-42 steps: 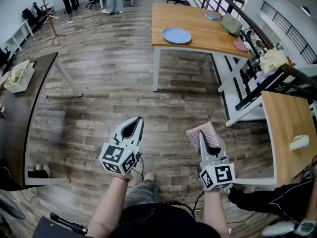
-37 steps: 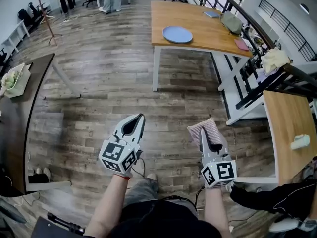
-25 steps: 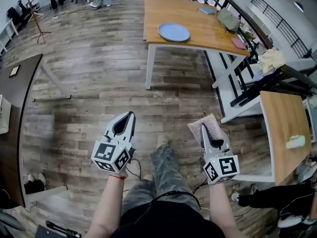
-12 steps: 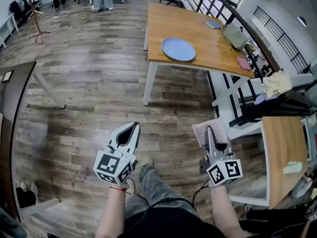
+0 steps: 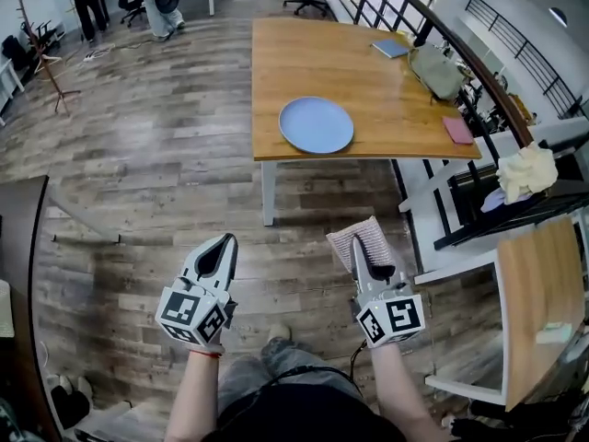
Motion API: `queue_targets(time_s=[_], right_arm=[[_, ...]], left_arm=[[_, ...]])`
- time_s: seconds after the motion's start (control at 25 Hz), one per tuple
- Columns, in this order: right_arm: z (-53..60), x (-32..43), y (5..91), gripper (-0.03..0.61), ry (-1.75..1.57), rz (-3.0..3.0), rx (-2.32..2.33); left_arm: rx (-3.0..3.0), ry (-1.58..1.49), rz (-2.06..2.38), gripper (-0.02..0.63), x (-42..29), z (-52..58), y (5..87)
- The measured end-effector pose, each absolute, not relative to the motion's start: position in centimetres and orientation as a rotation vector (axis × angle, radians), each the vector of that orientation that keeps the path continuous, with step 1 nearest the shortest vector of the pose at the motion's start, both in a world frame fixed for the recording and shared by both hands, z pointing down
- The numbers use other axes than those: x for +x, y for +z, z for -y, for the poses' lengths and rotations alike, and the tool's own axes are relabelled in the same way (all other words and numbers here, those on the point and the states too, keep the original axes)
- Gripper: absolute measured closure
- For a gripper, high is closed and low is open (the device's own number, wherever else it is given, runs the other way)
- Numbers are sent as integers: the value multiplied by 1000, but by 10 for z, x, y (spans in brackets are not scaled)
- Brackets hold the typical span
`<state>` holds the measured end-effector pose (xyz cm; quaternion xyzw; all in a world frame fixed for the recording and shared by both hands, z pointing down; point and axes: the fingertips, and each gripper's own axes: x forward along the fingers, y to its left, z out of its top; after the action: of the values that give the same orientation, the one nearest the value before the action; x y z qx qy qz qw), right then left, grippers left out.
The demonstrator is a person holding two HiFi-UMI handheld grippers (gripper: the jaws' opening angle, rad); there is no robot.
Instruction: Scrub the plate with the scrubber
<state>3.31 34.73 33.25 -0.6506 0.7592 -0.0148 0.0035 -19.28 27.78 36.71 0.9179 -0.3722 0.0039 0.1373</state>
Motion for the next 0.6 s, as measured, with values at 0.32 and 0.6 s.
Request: queue_targets(time_s=[0.32,0.6], right_arm=[[-307,73,324,499,-61,-2335,-2036],[-281,97,333,499,-105,-2290,-2051]], left_arm=[[2649,1,1095,617,-172,-222,362],[2637,34,1083,617,-154,-194,374]])
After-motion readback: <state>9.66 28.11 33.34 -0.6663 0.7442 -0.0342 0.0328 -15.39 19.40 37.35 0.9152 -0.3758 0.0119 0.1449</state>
